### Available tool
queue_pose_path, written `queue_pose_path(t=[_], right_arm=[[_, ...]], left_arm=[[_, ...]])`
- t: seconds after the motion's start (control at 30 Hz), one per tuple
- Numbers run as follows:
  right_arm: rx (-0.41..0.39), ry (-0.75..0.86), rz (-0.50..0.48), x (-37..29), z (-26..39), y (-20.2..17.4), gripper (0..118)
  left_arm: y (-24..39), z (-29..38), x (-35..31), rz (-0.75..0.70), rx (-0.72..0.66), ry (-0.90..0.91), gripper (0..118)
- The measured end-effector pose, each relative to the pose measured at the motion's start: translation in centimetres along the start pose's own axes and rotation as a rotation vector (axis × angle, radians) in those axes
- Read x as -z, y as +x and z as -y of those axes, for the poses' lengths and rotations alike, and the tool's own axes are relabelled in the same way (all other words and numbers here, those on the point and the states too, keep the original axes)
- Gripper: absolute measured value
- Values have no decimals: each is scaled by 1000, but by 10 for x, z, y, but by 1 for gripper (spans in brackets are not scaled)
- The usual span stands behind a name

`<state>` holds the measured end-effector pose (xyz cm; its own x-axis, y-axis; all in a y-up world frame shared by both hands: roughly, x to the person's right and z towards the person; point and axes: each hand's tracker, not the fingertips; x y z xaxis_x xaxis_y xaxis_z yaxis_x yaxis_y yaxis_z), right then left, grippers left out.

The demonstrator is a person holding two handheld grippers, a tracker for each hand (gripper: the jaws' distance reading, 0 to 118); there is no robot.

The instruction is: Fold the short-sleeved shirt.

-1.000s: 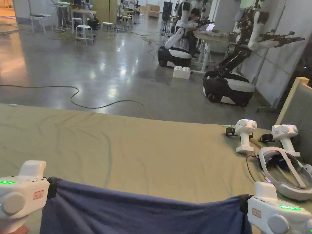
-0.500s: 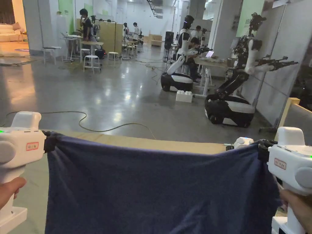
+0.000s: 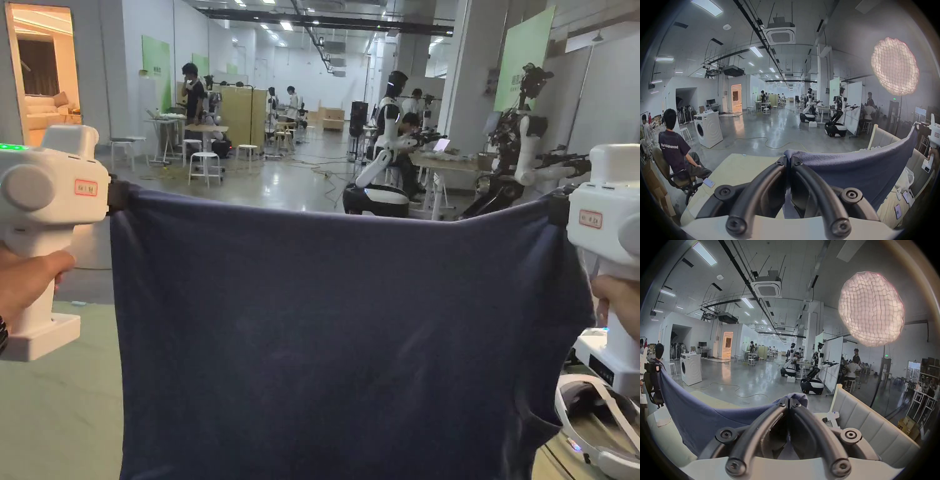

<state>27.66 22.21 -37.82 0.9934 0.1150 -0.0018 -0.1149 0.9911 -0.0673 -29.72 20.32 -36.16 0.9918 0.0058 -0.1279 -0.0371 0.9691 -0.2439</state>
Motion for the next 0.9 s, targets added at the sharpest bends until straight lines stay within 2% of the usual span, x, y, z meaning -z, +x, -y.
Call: queue_pose_path(t=[0.23,0.4,0.67,0.9], right_arm=[[-19,16,17,27,-34,0,1],[-39,4,27,39,-26,-6,1],[36,-98,12,43,62,-10,1],[37,-198,5,17,155,-9,1]], left_arm=[[0,-45,15,-28,8,44,5],[3,-34,26,-48,42,42,5],[0,65,51,-15,29,-52,5],[-4,175,36,35,-24,-146,5]])
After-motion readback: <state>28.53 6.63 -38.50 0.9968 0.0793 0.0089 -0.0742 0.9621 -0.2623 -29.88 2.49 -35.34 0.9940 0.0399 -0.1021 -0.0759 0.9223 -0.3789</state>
